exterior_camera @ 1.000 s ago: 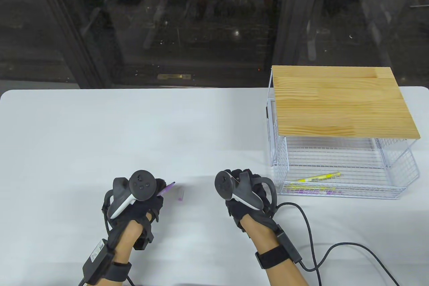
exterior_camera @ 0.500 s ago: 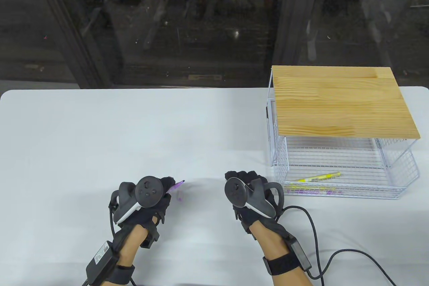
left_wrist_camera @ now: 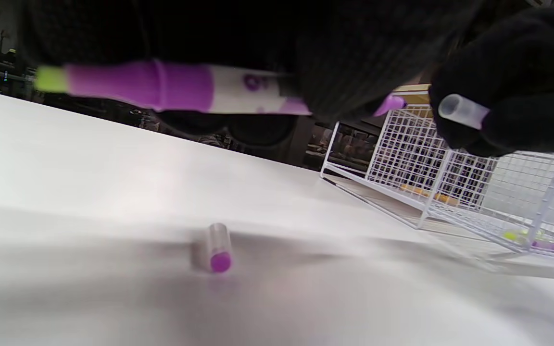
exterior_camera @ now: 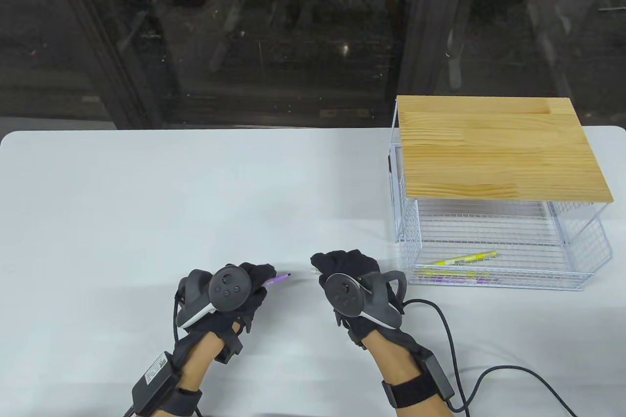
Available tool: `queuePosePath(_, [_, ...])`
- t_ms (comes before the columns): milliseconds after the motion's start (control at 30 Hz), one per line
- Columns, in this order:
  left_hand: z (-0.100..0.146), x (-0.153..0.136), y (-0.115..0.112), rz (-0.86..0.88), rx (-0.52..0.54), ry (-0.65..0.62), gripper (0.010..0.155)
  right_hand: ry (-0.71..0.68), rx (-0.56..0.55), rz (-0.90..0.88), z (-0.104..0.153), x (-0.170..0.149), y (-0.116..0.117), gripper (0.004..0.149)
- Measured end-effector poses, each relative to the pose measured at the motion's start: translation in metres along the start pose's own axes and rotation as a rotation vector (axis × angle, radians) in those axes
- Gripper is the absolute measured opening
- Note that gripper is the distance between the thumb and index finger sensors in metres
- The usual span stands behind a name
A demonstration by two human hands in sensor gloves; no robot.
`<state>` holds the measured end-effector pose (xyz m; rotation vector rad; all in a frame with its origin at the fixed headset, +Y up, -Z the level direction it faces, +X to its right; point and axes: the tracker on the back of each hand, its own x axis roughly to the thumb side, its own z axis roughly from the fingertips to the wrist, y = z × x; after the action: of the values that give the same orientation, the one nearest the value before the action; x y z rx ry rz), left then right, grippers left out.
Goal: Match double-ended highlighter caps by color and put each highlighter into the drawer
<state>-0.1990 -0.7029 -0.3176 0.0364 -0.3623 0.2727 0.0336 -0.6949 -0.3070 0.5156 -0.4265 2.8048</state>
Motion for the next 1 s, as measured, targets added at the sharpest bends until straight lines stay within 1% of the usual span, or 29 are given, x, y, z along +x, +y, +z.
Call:
queuePosePath(233, [0.000, 0.005, -0.003, 0.004, -0.008, -0.035, 0.051, -0.037, 0.012, 0.012, 0.001, 0.009, 0.005, 0.048])
queuePosePath(667, [0.000, 0.012, -0.008, 0.009, -0.015, -0.079, 0.051, -0.074, 0.034, -0.014, 0.002, 0.013, 0.008, 0.048])
queuePosePath(900, [-0.001, 0.014, -0.010, 0.031, -0.005, -0.117, 0.051, -0.098, 0.042, -0.037, 0.003, 0.015, 0.009, 0.048])
queuePosePath(1000, [-0.001, 0.012, -0.010, 0.038, 0.022, -0.134, 0.050, -0.101, 0.038, -0.037, 0.003, 0.015, 0.009, 0.048])
